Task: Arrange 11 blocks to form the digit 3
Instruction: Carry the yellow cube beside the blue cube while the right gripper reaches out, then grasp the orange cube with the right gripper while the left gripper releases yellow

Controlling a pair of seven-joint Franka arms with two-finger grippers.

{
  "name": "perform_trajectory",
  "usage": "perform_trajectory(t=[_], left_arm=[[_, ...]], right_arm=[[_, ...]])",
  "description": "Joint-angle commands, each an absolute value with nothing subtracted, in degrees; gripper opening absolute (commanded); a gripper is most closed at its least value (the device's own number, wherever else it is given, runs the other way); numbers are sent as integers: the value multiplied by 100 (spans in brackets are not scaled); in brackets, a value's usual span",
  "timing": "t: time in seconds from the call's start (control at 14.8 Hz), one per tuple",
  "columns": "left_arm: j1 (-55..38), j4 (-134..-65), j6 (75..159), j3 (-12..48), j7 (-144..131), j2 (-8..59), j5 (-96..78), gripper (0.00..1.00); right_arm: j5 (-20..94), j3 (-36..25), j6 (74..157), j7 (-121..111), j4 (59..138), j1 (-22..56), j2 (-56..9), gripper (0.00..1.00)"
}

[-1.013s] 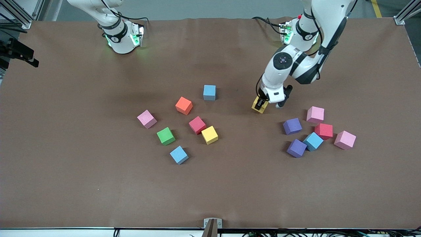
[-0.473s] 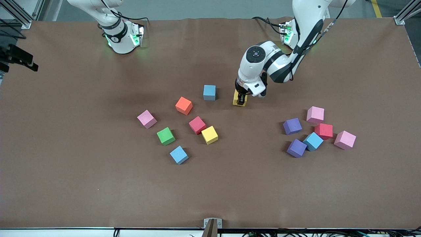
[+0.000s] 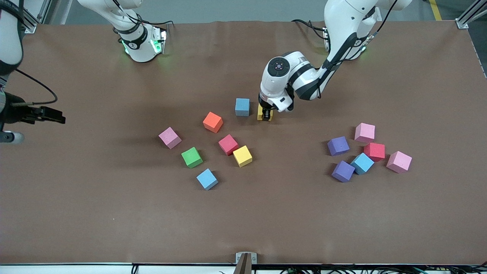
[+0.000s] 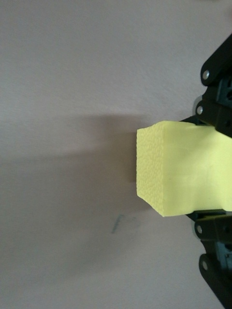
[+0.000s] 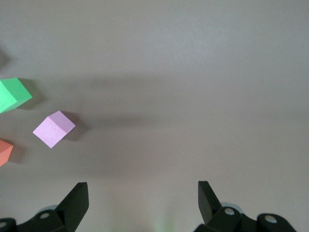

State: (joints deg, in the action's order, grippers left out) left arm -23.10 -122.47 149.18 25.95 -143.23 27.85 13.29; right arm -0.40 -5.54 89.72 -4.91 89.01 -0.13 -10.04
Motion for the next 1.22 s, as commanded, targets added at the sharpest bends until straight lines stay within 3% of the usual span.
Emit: perform_trajectory(t=[0.0, 0.27, 0.61, 1.15], left_arm=[[-2583, -11884, 14774, 2426, -14396, 3023, 1310, 46], [-3259, -11672, 14766, 1864, -14555, 3138, 1301, 46], [-3366, -11751, 14774, 1854, -14607, 3120, 1310, 47], [-3568, -11830, 14766, 1854, -14766, 3120, 1301, 47]], right_arm=[[-71, -492, 8999, 574, 8798, 245, -1089, 100], [17, -483, 9377, 2693, 9025, 1123, -1292, 100], [281, -483, 9974, 4401, 9789, 2055, -1257, 100], [676, -483, 12493, 5948, 11844, 3356, -985, 100]])
